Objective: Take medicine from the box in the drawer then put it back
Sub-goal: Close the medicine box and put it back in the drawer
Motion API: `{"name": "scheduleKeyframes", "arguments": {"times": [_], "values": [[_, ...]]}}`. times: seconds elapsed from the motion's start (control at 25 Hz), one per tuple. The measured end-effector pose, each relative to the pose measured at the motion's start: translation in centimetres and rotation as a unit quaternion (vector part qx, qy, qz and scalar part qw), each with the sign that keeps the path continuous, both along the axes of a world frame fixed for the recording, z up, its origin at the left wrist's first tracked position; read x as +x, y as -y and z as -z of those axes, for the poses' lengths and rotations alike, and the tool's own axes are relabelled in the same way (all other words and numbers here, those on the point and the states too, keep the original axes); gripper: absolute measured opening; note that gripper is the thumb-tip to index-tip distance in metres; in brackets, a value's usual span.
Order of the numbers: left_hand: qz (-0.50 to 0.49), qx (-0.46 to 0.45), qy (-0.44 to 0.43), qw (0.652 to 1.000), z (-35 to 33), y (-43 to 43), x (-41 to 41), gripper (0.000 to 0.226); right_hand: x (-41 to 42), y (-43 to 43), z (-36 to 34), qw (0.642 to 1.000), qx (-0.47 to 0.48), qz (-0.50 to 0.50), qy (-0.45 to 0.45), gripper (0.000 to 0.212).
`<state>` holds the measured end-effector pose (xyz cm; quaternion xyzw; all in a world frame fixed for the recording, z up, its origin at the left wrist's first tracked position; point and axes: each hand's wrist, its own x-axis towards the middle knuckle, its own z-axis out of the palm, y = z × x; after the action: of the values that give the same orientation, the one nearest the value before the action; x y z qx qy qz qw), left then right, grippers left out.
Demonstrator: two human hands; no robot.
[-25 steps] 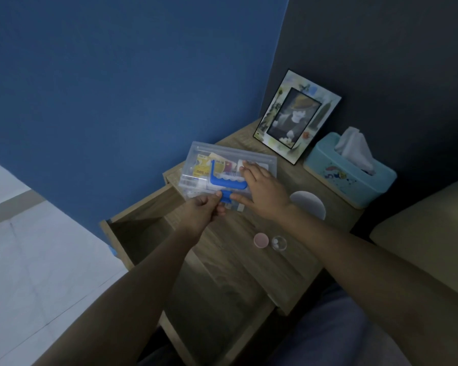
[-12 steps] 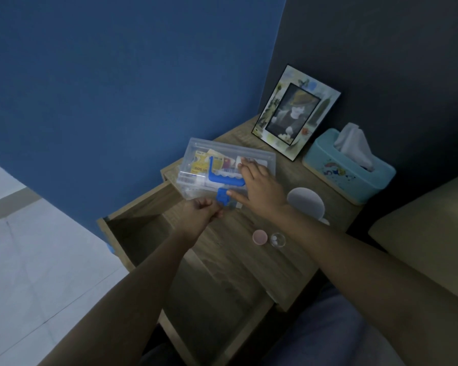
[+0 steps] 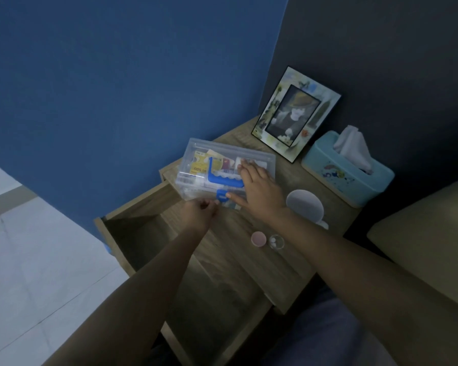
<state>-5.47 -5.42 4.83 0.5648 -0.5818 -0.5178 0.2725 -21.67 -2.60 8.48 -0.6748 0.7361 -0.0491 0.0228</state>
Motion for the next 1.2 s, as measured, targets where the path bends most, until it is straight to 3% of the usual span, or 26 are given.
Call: {"name": "scheduleKeyframes", "arguments": {"times": [0.08, 0.16, 0.24, 0.32, 0.4, 0.48, 0.6, 0.8, 1.04, 1.2], "values": [[-0.046, 0.002, 0.058, 0.997, 0.1, -0.1, 0.6, 0.021, -0.1, 0.0, -0.1, 1.000, 0.007, -0.003, 0.000, 0.075], [-0.200, 0.056, 0.099, 0.973, -0.8, 0.4, 1.8, 0.021, -0.1, 0.1, -0.6, 1.000, 0.005, -0.010, 0.015, 0.072], [-0.293, 0.032, 0.108, 0.949, -2.4, 2.1, 2.8, 0.027, -0.3, 0.5, -1.5, 0.999, -0.015, -0.011, 0.040, 0.064], [-0.240, -0.056, 0.114, 0.962, -4.6, 4.6, 2.9, 0.038, -0.6, 1.1, -2.5, 0.997, -0.040, 0.025, 0.064, 0.060], [-0.126, -0.112, 0.159, 0.973, -6.1, 6.7, 2.3, 0.051, -1.2, 1.6, -2.9, 0.989, -0.041, 0.114, 0.088, 0.065], [-0.032, -0.124, 0.218, 0.968, -6.2, 7.8, 1.6, 0.057, -1.7, 2.0, -3.0, 0.972, -0.003, 0.200, 0.127, 0.078], [0.041, -0.114, 0.270, 0.955, -5.3, 8.4, 1.0, 0.059, -2.1, 2.5, -2.5, 0.942, 0.054, 0.250, 0.217, 0.095], [0.041, -0.089, 0.245, 0.964, -4.5, 8.6, 1.3, 0.061, -1.9, 2.6, -2.3, 0.904, 0.042, 0.279, 0.320, 0.096], [0.025, -0.100, 0.248, 0.963, -6.8, 8.9, 4.8, 0.058, 2.6, 1.7, -4.7, 0.916, -0.018, 0.293, 0.273, 0.085], [0.021, -0.114, 0.254, 0.960, -10.2, 8.2, 8.8, 0.053, 8.0, -1.2, -6.6, 0.888, -0.027, 0.326, 0.323, 0.089]]}}
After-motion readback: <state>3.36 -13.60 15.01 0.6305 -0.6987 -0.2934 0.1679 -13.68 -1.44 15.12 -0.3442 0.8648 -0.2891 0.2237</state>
